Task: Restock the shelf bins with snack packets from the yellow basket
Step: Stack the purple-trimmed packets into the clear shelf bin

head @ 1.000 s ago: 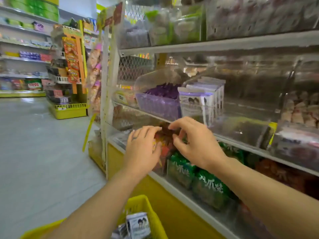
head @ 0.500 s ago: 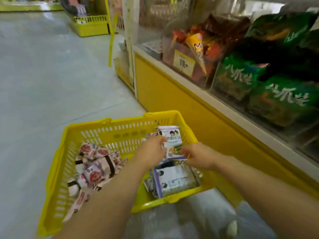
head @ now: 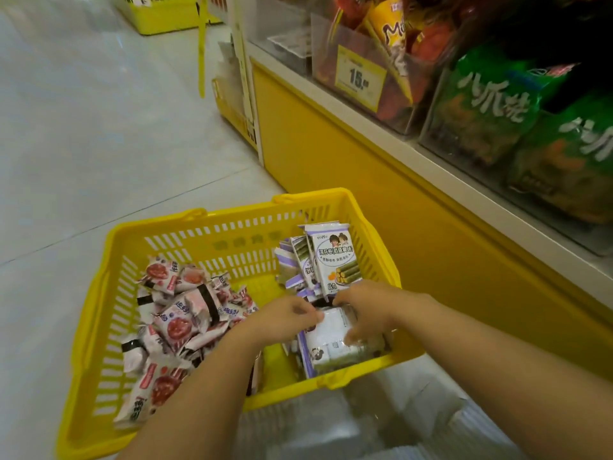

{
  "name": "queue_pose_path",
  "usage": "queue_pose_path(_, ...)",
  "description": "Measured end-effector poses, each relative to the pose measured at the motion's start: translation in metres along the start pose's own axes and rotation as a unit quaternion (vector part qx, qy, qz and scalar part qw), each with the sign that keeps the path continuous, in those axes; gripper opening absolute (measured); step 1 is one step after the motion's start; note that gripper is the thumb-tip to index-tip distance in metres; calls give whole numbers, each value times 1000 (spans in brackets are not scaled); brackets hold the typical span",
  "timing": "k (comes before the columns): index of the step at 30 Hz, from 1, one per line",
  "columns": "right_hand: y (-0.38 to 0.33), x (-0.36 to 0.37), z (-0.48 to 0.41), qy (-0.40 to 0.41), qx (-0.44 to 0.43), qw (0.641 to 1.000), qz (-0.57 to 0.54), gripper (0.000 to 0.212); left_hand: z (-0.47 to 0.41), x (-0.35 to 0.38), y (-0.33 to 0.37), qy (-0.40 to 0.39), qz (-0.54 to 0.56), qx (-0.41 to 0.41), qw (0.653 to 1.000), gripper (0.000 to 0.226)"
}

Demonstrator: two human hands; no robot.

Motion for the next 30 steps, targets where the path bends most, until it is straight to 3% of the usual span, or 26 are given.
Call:
queue_pose_path(5,8,-23,10,1,2,999,-49,31,11,-6,-15,5,124,-89,988,71)
queue_pose_path(7,18,-46,20,34,9,997,-73,27,11,-15,-17,26,146,-89,985,86)
queue_pose_path(10,26,-92,38,166,13,983,-73,31,7,-28,-3,23,235,-55,970,87)
queue_pose_path(14,-4,-129,62,345,-65,935,-56,25,7,-44,22,-4,368,-17,930,78)
queue_pose_path(17,-25,-124,63,391,-113,912,-51,30,14,-42,32,-32,327,7,944,72)
queue_pose_path(19,-22,-113,56,401,-99,907,-77,49,17,-41,24,-34,345,-2,938,68)
queue_pose_path(21,-5,-96,42,376,-30,916,-137,65,16,-49,10,6,366,-13,931,86)
queue_pose_path(24,7,-45,12,226,58,952,-196,58,9,-72,-19,124,344,-25,930,107)
queue_pose_path(27,-15,2,-8,62,12,990,-128,48,8,-84,-34,178,342,-40,922,111)
queue_pose_path(30,-26,17,-11,8,-11,999,-32,63,8,-89,-39,183,345,-35,920,111)
Point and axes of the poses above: each hand's wrist, its own z-axis away from the middle knuckle, its own x-axis out of the palm, y = z × x, the point moved 8 cm from there along -z, towards the middle knuckle, and after that the axes turned 13 degrees about z, right-handed, at the moved point
